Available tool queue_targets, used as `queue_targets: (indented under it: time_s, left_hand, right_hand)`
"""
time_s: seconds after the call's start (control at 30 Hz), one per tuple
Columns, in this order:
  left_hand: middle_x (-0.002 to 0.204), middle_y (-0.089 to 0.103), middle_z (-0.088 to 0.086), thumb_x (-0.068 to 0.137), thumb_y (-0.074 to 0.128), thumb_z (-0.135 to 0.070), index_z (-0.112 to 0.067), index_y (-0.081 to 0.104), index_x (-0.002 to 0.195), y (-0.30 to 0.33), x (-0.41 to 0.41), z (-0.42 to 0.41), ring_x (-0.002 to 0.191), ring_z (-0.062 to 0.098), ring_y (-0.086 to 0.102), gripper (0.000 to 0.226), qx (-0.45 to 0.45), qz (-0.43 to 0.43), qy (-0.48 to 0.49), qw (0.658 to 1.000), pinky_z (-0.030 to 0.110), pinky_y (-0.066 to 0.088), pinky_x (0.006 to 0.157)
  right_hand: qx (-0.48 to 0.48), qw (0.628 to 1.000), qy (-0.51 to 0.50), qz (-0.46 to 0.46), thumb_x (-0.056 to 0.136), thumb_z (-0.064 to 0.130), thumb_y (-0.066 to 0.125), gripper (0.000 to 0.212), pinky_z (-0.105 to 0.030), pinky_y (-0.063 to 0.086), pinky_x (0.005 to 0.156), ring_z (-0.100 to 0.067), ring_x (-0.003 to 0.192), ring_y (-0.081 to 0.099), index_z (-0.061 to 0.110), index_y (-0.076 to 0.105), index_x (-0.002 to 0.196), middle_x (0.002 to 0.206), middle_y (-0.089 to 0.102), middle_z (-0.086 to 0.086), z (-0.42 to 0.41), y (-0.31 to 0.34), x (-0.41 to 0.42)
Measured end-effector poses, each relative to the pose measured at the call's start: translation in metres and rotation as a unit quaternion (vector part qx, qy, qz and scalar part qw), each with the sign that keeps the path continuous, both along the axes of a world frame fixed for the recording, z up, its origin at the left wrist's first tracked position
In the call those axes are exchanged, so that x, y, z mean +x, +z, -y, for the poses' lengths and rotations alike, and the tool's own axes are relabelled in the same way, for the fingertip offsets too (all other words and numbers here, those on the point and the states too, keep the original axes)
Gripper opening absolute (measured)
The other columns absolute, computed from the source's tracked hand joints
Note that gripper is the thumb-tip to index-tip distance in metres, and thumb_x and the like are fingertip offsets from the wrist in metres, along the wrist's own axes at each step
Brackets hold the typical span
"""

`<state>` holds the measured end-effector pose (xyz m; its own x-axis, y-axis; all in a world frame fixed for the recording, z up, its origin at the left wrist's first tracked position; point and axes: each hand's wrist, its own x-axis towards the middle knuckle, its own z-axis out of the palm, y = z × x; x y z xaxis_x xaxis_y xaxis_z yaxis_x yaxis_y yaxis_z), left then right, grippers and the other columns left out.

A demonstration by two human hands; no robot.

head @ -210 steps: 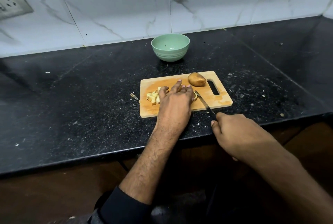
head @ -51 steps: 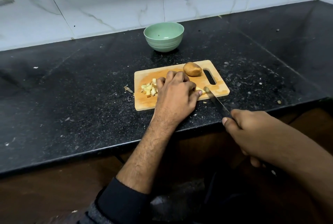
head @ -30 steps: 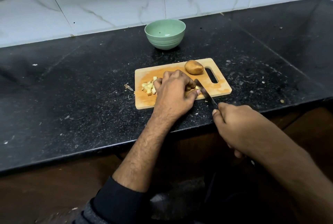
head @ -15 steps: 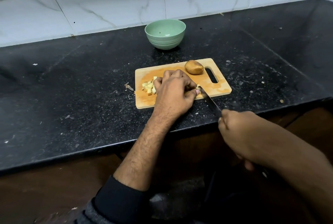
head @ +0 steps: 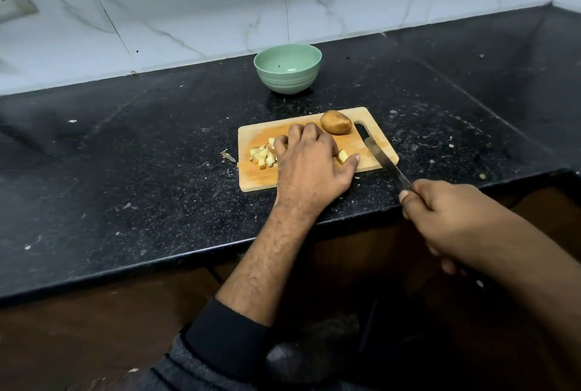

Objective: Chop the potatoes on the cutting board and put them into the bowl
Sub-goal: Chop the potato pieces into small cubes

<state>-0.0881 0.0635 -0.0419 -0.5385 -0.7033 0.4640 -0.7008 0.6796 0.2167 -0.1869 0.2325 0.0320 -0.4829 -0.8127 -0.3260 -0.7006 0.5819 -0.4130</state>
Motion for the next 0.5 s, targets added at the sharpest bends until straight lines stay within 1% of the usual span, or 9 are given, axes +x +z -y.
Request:
queue_targets:
  time_s: [0.13, 0.2, 0.3, 0.4, 0.5]
  left_hand:
    - [0.108, 0.053, -0.006, 0.083, 0.059, -0.047, -0.025, 0.070, 0.095, -0.001, 0.002, 0.003, 0.112, 0.017, 0.041, 0.027, 0.024, -0.022, -0.012, 0.999, 0.045, 0.028, 0.097]
    - [0.110, 0.053, -0.008, 0.082, 0.062, -0.040, -0.026, 0.073, 0.095, -0.002, 0.004, 0.004, 0.114, 0.016, 0.039, 0.021, 0.054, -0.049, -0.022, 0.997, 0.045, 0.029, 0.097]
    - [0.114, 0.053, -0.010, 0.084, 0.065, -0.034, -0.029, 0.075, 0.097, -0.003, 0.009, 0.006, 0.118, 0.014, 0.037, 0.018, 0.088, -0.076, -0.031, 0.993, 0.039, 0.023, 0.095]
    - [0.116, 0.052, -0.013, 0.085, 0.067, -0.038, -0.031, 0.075, 0.103, -0.004, 0.014, 0.005, 0.119, 0.012, 0.035, 0.021, 0.101, -0.078, -0.029, 0.991, 0.037, 0.021, 0.094]
    - [0.116, 0.052, -0.012, 0.083, 0.070, -0.053, -0.031, 0.073, 0.101, -0.002, 0.018, 0.002, 0.116, 0.013, 0.037, 0.029, 0.087, -0.094, 0.001, 0.992, 0.037, 0.020, 0.092]
  right_hand:
    - [0.008, 1.000, 0.012, 0.012, 0.107, 0.042, 0.035, 0.032, -0.029, 0.053, 0.045, -0.021, 0.044, 0.067, 0.022, 0.053, 0.091, 0.053, 0.065, -0.004, 0.000, -0.005, 0.000]
    - [0.004, 1.000, 0.019, 0.007, 0.107, 0.043, 0.035, 0.032, -0.029, 0.053, 0.044, -0.020, 0.043, 0.067, 0.022, 0.053, 0.091, 0.053, 0.065, -0.004, 0.002, -0.007, 0.000]
    - [-0.002, 1.000, 0.027, -0.002, 0.107, 0.043, 0.034, 0.031, -0.028, 0.052, 0.044, -0.018, 0.042, 0.066, 0.023, 0.052, 0.090, 0.055, 0.065, -0.004, 0.008, -0.007, 0.001]
    - [0.001, 0.999, 0.037, -0.014, 0.106, 0.044, 0.034, 0.032, -0.027, 0.051, 0.045, -0.017, 0.043, 0.067, 0.023, 0.052, 0.091, 0.061, 0.067, -0.003, 0.015, -0.008, 0.004]
    - [0.010, 0.999, 0.037, -0.032, 0.106, 0.046, 0.033, 0.033, -0.028, 0.052, 0.048, -0.016, 0.043, 0.067, 0.024, 0.052, 0.092, 0.067, 0.067, -0.003, 0.021, -0.010, 0.006]
